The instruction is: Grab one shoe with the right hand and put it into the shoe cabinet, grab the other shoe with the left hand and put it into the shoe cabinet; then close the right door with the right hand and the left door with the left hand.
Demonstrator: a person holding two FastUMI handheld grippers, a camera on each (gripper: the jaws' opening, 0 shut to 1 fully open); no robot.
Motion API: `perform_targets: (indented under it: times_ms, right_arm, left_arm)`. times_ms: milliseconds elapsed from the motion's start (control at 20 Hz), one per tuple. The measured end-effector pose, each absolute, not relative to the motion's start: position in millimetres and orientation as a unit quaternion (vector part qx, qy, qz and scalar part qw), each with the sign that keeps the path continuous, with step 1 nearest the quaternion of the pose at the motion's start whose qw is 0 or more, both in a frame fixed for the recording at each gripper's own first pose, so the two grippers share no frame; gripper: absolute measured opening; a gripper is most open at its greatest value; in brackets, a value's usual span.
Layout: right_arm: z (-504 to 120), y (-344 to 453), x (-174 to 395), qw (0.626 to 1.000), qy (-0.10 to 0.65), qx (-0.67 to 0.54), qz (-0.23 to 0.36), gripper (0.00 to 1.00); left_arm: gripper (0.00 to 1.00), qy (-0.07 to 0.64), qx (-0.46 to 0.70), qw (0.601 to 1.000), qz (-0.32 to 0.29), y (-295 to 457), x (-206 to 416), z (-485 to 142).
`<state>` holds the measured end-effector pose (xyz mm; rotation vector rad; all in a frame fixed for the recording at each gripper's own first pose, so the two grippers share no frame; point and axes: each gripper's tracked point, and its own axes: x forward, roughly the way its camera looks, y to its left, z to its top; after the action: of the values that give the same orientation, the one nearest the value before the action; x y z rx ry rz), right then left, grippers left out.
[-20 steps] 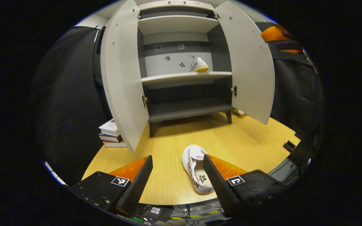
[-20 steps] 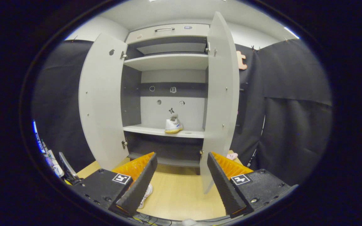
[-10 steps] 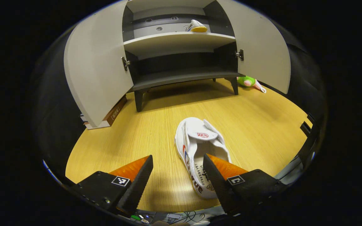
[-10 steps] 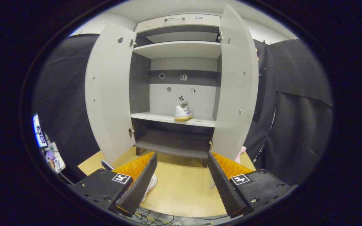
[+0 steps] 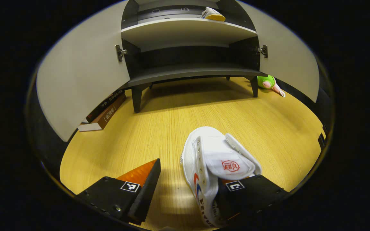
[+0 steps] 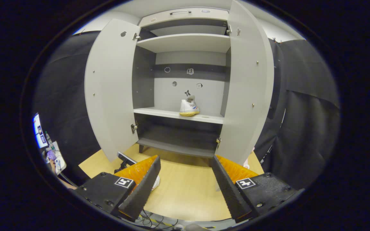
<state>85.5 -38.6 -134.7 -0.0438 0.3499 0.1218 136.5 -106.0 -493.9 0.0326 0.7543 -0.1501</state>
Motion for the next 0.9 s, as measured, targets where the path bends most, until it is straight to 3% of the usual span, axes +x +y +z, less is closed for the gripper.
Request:
perform_targets:
  times_ms: [50,150,200,250,300,350,400,450,550,900]
  right_arm:
    - [-134.5,-39.9,86.2,0.983,0.174,-0.023,0.061,1.0]
    - [-132.9,-41.8,88.6,0.983,0.173,-0.026,0.059,1.0]
    - [-134.1,-43.3,88.4,0.982,0.177,-0.029,0.057,1.0]
    - [-133.4,-42.7,89.0,0.982,0.176,-0.026,0.058,1.0]
    - [-133.1,-41.8,89.4,0.983,0.175,-0.022,0.058,1.0]
    - [-132.4,-40.6,89.8,0.983,0.175,-0.02,0.06,1.0]
    - [-130.7,-39.8,90.7,0.983,0.174,-0.019,0.06,1.0]
    - [-129.6,-40.1,91.3,0.983,0.172,-0.019,0.061,1.0]
    - [-124.9,-39.4,92.6,0.984,0.166,-0.018,0.062,1.0]
    - [-102.3,-42.7,95.3,0.99,0.132,-0.012,0.057,1.0]
  left_arm:
    - [0.84,0.369,0.007,0.926,-0.076,-110.3,139.7,-493.7]
    - [0.67,0.375,-0.001,0.923,-0.083,-122.2,138.9,-495.7]
    - [0.49,0.38,0.005,0.921,-0.081,-122.3,136.2,-491.8]
    - [0.49,0.389,0.004,0.918,-0.075,-119.2,139.9,-495.9]
    - [0.41,0.389,0.015,0.919,-0.061,-113.6,139.2,-492.5]
    - [0.4,0.402,0.008,0.914,-0.056,-112.6,138.0,-498.3]
    - [0.24,0.404,0.005,0.913,-0.051,-108.7,139.4,-498.2]
    - [0.18,0.409,0.0,0.912,-0.045,-104.8,137.5,-493.3]
    - [0.14,0.408,-0.005,0.912,-0.036,-94.9,135.7,-479.6]
    - [0.13,0.35,-0.003,0.936,-0.023,-71.1,148.4,-372.3]
